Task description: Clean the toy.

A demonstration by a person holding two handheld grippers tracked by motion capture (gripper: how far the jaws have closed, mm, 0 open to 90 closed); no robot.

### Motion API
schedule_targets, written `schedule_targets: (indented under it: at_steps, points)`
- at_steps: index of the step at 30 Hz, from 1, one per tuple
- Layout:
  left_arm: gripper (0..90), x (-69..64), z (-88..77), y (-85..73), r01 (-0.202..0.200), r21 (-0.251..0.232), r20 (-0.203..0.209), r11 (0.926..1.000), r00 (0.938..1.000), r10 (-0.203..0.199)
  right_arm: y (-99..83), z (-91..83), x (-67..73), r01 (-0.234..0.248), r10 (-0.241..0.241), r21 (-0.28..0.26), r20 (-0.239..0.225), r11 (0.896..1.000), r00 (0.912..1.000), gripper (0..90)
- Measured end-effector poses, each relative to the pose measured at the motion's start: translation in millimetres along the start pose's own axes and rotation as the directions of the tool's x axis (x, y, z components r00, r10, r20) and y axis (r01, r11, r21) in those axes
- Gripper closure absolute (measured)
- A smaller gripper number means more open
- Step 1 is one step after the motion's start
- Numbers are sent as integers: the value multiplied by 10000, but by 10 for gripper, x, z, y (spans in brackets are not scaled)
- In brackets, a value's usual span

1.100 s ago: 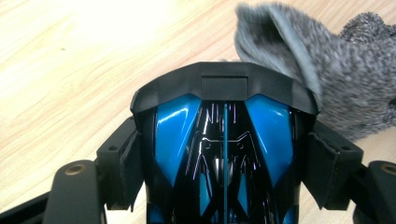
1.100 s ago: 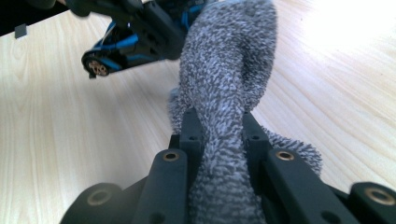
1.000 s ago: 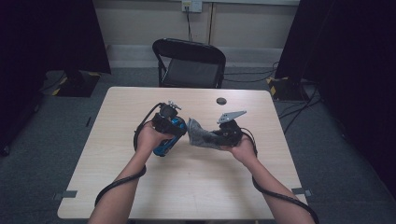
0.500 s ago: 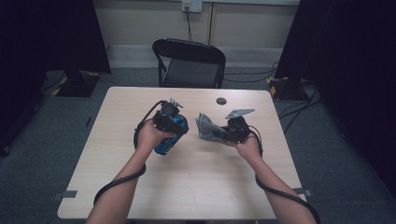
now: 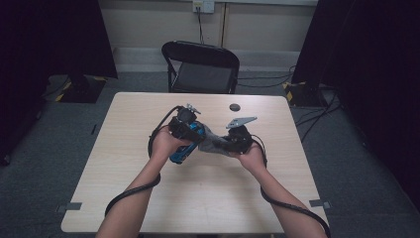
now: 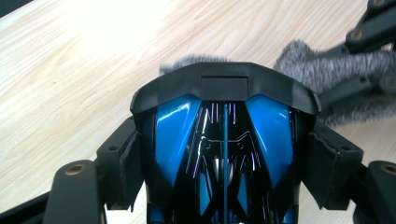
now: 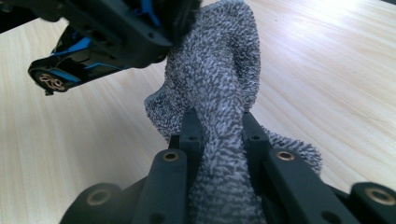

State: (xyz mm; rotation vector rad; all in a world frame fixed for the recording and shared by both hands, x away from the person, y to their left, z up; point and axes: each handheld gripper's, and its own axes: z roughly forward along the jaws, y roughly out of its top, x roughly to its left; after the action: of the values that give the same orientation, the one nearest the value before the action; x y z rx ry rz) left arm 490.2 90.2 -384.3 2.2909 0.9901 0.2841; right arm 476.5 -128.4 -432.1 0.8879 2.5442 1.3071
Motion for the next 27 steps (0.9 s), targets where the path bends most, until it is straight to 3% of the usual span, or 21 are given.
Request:
schedule_targets:
  at_steps: [18, 27]
  points:
    - [255, 24, 28, -6, 83, 88, -205, 9999, 9998, -81, -45, 95, 114, -61, 51, -139, -689, 9999, 9976, 763]
    - [255, 36, 22, 8, 157, 68, -251, 9999, 9996, -156, -22, 128, 168, 259, -258, 9, -755, 9997, 9968, 763]
